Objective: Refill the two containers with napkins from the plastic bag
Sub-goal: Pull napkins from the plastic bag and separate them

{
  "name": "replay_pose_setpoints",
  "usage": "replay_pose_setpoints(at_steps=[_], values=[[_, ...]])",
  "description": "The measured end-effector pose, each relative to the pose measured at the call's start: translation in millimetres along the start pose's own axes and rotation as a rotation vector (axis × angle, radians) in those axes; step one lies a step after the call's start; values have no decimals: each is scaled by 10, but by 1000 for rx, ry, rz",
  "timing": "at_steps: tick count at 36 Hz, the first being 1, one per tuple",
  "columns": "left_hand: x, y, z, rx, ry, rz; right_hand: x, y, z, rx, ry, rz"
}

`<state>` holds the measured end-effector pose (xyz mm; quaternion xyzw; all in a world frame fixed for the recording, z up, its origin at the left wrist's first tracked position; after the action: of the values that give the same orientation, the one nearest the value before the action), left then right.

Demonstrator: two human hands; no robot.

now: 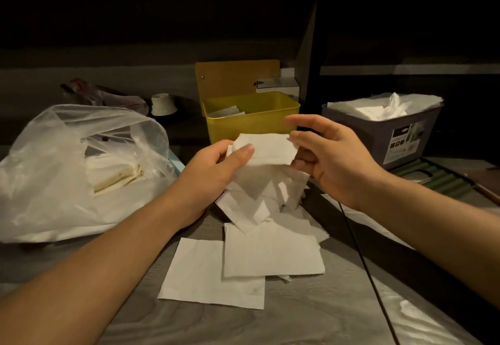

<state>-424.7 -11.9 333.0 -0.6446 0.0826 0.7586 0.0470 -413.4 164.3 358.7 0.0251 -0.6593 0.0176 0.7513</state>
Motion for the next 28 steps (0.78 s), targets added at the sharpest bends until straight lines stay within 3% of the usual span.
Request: replay_pose_setpoints(at_steps=[4,8,12,14,17,20,23,28], values=[[9,25,8,-22,2,23,-33,-78,-38,55,-7,-17],[31,24,5,-27,28,47,-60,16,-60,-14,45,-418],[31,27,0,-21,23,127,-42,7,-41,26,135,-721],[15,36,3,-27,4,172,9,-44,-43,33,258,-1005],[5,60,10,-39,-11,144,342,-266,-225,23,697,-1270],[31,78,19,-46,1,77,337,-629,-521,363,1039,-1320],[47,109,32,-65,6,56,158,-844,-648,568,1065,-1415],[53,117,36,-85,47,-19,183,-883,-638,445,1077,-1434]])
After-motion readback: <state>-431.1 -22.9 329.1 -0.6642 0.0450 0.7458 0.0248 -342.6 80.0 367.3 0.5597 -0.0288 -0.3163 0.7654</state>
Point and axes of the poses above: each hand's wrist, its own z-axis towards the middle knuckle, its own y-axis out of the back of the hand, x = y × z, the point moved 10 cm from there along z, towards the middle knuckle, and after that the axes turned 8 degrees about -z, right-handed, at the moved point
